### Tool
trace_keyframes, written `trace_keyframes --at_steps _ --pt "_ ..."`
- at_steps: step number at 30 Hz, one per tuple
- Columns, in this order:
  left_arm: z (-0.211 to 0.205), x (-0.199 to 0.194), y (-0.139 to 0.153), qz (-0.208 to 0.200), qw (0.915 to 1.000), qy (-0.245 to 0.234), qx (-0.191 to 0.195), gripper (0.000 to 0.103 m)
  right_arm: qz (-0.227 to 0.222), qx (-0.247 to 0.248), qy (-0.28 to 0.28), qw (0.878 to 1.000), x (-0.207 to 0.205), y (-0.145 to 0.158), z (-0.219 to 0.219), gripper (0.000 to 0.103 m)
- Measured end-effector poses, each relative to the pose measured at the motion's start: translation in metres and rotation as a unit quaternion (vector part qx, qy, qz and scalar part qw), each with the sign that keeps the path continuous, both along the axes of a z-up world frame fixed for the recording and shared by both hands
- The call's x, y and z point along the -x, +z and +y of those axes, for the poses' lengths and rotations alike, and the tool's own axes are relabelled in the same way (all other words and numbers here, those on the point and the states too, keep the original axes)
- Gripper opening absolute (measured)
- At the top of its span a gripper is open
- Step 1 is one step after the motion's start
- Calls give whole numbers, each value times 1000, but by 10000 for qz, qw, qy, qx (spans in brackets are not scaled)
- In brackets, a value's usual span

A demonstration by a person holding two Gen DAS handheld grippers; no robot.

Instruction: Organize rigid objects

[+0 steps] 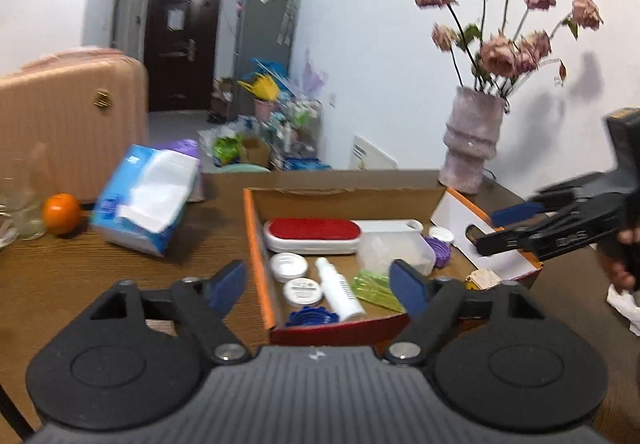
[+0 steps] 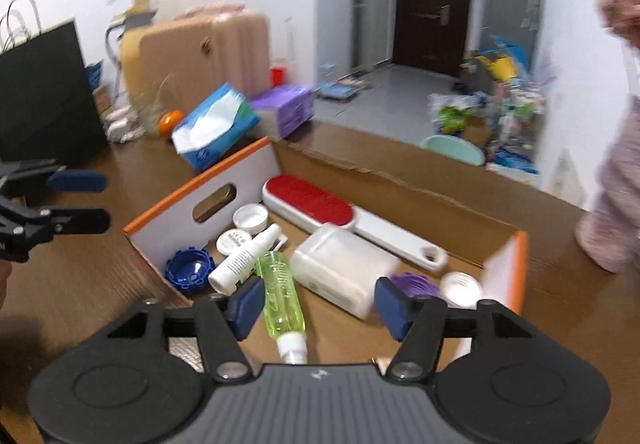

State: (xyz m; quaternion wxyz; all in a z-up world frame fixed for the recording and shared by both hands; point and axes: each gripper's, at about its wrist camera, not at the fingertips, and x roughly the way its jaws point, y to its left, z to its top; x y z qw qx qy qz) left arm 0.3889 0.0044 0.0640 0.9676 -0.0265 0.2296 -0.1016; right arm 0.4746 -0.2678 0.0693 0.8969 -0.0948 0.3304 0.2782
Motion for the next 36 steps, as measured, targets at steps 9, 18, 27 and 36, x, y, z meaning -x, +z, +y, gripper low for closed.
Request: trace_keyframes --at_steps 9,18,27,36 --pt "1 84 3 -817 9955 456 -151 103 -1625 -241 -1382 9767 118 10 -9 100" --pt "-3 151 10 -1049 9928 515 -244 103 -1890 -677 -1719 9644 212 3 0 102" --pt "5 220 0 -1071 9932 436 -104 103 -1918 -756 -2169 9542 297 -14 7 103" --pt "19 336 -20 -1487 9847 889 197 103 -2125 -1287 -2765 9284 442 -38 5 103"
